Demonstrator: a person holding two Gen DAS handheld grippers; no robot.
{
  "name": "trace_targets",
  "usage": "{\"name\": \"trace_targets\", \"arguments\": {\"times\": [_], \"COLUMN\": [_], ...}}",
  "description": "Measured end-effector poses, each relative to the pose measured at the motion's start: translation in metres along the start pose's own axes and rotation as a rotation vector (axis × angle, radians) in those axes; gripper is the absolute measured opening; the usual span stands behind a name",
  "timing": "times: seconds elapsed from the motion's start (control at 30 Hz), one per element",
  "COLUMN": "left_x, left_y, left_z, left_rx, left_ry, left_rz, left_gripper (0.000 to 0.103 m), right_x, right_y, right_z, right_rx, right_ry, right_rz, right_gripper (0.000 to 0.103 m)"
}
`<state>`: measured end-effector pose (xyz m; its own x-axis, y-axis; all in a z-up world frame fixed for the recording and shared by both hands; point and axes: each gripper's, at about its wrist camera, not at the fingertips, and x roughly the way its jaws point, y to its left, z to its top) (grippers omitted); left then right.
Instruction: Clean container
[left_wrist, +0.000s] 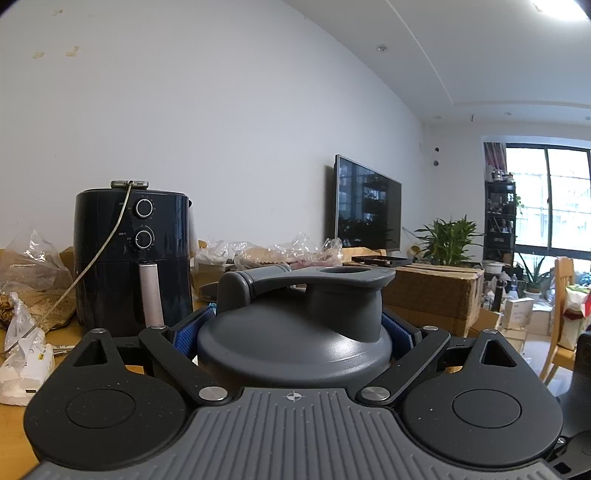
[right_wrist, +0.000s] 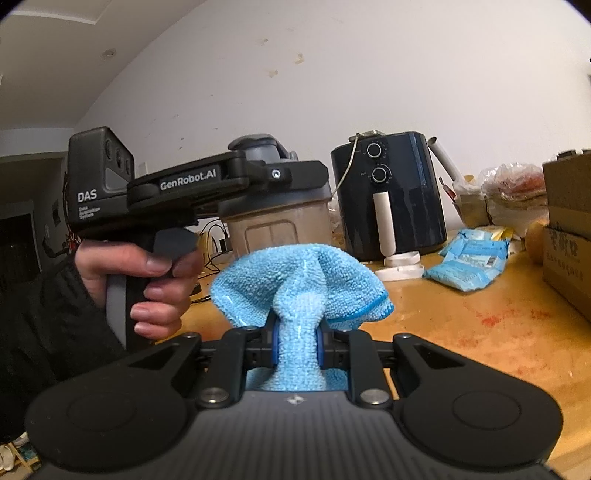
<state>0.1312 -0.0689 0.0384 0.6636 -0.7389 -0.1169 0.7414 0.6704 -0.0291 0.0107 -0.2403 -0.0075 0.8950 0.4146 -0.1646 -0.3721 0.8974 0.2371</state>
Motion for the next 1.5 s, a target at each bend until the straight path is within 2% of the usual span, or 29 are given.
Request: {"name": "trace_targets", "arguments": {"times": [0.37, 0.83, 1.5], "left_x": [0.0, 0.001, 0.001], "left_y": [0.0, 0.0, 0.0], "left_z": [0.001, 0.002, 0.002], "left_rx": [-0.001, -0.002, -0.002], "left_ry": [0.003, 0.005, 0.01], "left_rz": [0.0, 0.001, 0.006], "left_gripper": [0.095, 0.095, 0.095], "right_x": [0.016, 0.02, 0.042], "right_y": [0.005, 0.013, -0.001], "right_z": [0.014, 0.023, -0.006], "right_rx": [-0.033, -0.065, -0.047], "right_ry": [-0.006, 0.079, 0.242], "right_rz": [-0.007, -0.037, -0.033], "right_gripper": [0.015, 0.014, 0.012]}}
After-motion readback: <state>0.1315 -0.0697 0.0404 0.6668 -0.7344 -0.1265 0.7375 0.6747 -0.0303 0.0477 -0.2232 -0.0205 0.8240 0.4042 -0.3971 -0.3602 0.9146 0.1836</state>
